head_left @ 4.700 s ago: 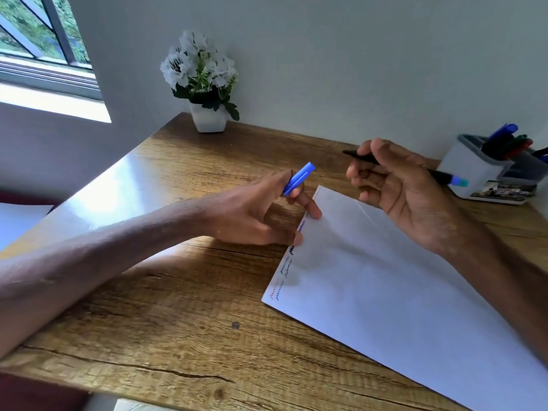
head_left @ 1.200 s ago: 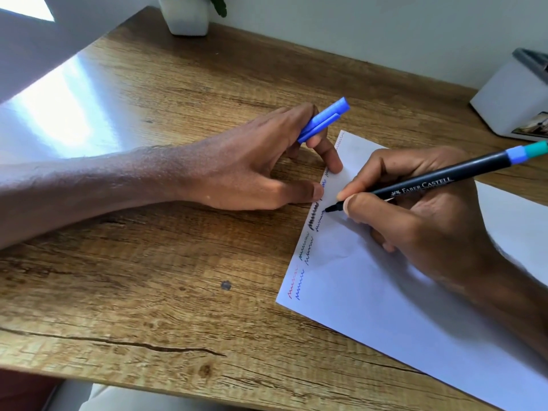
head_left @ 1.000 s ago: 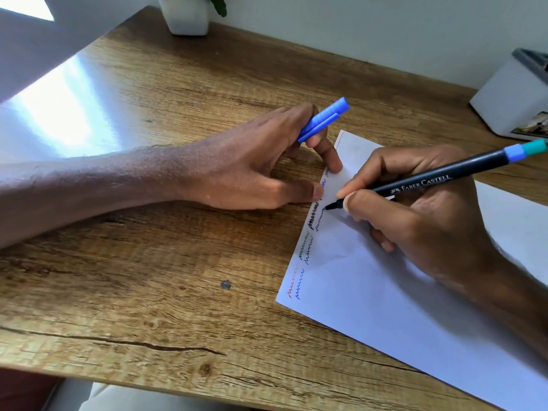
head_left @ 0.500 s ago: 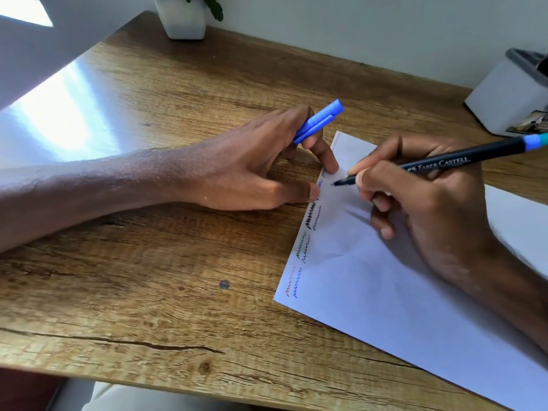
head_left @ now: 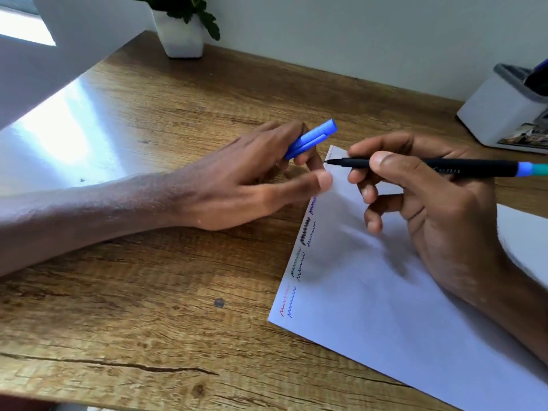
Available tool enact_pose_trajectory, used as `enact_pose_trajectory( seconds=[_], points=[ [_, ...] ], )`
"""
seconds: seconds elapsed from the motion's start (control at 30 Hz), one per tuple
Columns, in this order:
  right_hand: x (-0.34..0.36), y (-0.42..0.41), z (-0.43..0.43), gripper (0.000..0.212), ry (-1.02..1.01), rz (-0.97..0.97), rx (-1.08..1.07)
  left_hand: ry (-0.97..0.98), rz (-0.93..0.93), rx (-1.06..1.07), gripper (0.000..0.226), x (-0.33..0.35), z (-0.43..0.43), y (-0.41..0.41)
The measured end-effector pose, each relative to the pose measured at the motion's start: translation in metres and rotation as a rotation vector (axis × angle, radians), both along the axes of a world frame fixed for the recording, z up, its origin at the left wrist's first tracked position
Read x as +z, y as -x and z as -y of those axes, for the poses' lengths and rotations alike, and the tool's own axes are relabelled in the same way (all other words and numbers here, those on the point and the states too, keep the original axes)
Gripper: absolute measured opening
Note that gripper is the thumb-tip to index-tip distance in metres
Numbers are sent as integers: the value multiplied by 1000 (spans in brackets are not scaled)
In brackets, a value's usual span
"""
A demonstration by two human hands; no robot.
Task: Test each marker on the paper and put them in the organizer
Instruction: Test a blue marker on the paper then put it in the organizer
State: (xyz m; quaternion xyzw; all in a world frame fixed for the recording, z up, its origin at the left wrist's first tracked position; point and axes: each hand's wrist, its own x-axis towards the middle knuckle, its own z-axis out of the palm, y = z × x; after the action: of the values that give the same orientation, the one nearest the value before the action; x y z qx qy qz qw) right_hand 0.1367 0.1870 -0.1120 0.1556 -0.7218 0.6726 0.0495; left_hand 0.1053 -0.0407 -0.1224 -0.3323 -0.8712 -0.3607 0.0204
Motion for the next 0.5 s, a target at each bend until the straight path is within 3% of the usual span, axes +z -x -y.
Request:
enact_pose_trajectory(
  seconds=[0.1, 0.5],
  points=[
    [6, -1, 0, 11, 49, -61, -34, -52, -16, 47, 41, -1, 1, 0],
    [10, 4, -3, 9, 93, -89, -62, 35, -127, 6, 26, -2, -1, 2]
  ],
)
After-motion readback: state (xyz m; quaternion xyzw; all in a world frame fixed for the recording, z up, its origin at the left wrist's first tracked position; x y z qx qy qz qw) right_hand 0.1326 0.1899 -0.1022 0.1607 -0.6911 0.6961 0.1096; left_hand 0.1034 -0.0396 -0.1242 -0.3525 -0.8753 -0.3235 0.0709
